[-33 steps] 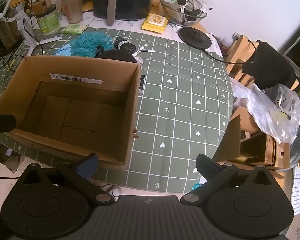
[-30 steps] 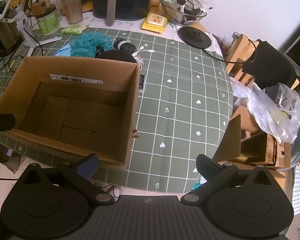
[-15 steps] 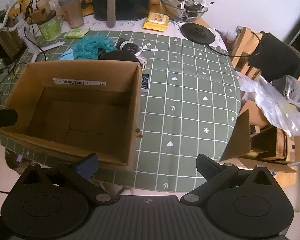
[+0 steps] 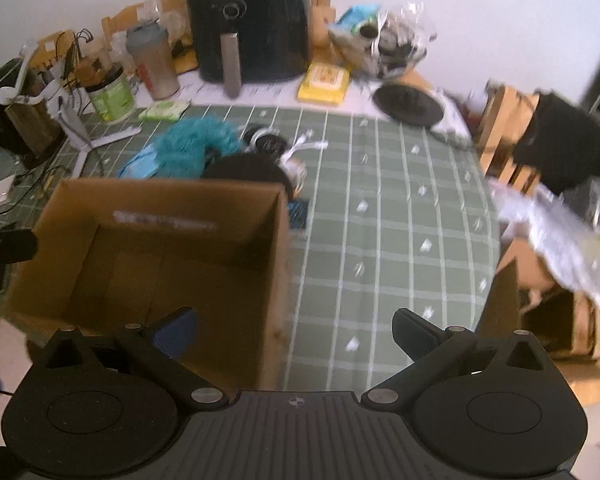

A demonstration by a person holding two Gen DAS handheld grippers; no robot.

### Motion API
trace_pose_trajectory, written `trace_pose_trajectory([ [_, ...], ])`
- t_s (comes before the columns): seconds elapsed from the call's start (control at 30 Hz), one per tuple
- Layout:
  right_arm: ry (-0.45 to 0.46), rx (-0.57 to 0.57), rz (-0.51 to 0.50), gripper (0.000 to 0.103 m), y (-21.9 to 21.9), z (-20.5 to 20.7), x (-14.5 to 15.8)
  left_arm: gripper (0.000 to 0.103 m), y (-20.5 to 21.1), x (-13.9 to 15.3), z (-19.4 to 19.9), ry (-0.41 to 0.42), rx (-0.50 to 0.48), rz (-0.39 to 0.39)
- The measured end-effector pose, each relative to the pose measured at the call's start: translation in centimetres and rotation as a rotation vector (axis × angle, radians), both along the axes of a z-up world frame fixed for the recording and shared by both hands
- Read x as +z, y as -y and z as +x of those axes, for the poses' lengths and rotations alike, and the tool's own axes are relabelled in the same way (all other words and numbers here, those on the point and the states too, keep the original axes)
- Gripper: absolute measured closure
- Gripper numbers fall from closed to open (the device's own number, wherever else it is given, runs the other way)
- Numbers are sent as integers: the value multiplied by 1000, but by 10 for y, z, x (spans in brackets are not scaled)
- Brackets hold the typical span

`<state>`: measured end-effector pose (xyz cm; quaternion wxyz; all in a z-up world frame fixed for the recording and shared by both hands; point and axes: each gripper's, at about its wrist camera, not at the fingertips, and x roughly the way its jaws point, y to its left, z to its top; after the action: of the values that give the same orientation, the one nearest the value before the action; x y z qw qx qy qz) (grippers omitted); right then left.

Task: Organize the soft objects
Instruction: 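Move the left tool from the cardboard box toward the teal mesh sponge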

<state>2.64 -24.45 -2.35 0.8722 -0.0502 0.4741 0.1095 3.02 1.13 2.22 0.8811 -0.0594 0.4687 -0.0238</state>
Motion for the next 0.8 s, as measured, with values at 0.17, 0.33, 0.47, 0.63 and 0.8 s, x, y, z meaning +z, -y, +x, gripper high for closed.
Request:
trace_pose_trajectory([
  [0.17,15,59,11,0,2,26,0,0,-8,4,15,35,-37,-4],
  [0.33,-15,13,82,0,7,52,-6,0,-18,7,28,62,-46,-1],
  [0.47,38,21,82,0,8,66,-5,0,-27,8,33,72,-47,-7],
  [0.63,99,78,69,0,11,86,-3,0,-37,3,38,64,-93,-19],
  [0.8,142,99,93,0,18,108,-4,0,-49,-4,41,61,-80,-53],
])
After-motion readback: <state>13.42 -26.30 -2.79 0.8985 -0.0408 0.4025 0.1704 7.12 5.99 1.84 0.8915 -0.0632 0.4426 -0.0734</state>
